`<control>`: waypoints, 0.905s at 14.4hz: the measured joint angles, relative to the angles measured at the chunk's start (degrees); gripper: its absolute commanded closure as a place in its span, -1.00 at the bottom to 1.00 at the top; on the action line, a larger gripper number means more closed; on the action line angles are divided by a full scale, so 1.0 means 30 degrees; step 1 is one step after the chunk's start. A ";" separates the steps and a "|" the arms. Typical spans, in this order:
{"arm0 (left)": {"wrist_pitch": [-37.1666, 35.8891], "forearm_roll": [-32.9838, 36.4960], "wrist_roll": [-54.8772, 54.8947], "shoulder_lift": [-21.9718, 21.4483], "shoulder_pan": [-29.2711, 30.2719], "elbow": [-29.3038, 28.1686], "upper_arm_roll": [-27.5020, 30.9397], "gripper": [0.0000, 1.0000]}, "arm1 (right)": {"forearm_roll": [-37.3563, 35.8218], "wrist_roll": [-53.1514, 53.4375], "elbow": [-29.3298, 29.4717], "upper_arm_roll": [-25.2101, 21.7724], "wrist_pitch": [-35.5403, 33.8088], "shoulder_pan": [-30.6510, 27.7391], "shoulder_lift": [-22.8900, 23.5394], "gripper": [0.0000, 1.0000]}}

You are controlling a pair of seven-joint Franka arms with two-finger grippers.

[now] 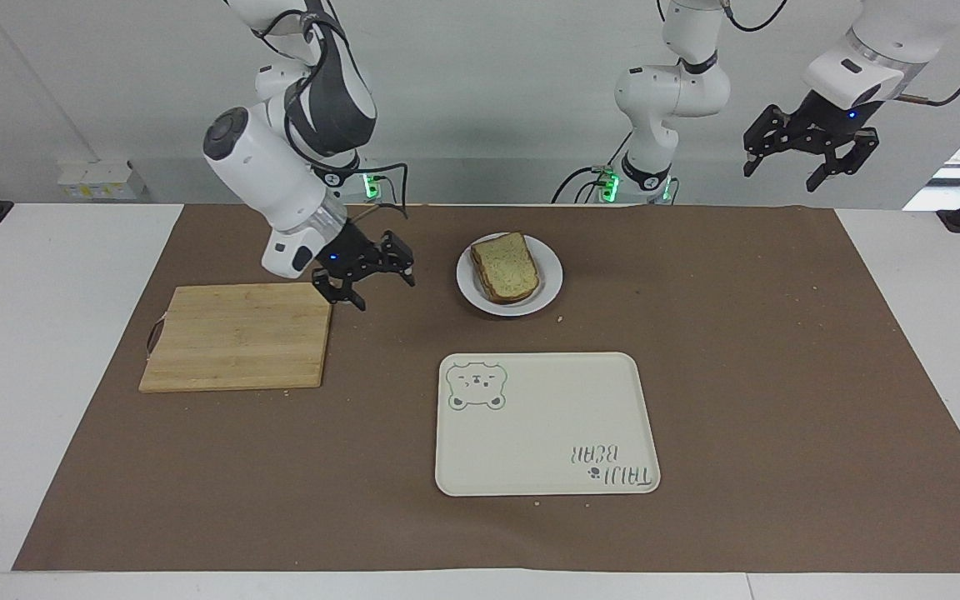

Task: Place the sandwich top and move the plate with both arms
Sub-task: 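Carry the bread slice with the right gripper onto the egg toast, then raise the right gripper away while the left gripper reaches toward the plate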

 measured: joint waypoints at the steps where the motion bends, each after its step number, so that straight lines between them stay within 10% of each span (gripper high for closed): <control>1: 0.0041 -0.0861 0.0000 -0.0116 0.0005 -0.0453 0.0017 -1.00 | -0.1324 -0.0002 0.0587 -0.0005 -0.0707 -0.0303 -0.0008 -1.00; 8: 0.4598 -0.6897 0.0033 -0.2402 -0.0014 -0.7983 -0.0048 -1.00 | -0.8632 0.1987 0.3070 -0.0178 -0.4122 -0.1857 -0.0090 -1.00; 13: 0.7287 -1.0152 0.1161 -0.3632 -0.0468 -1.2489 -0.0170 -1.00 | -0.8570 0.5987 0.3969 -0.0191 -0.7452 -0.2626 -0.1295 -1.00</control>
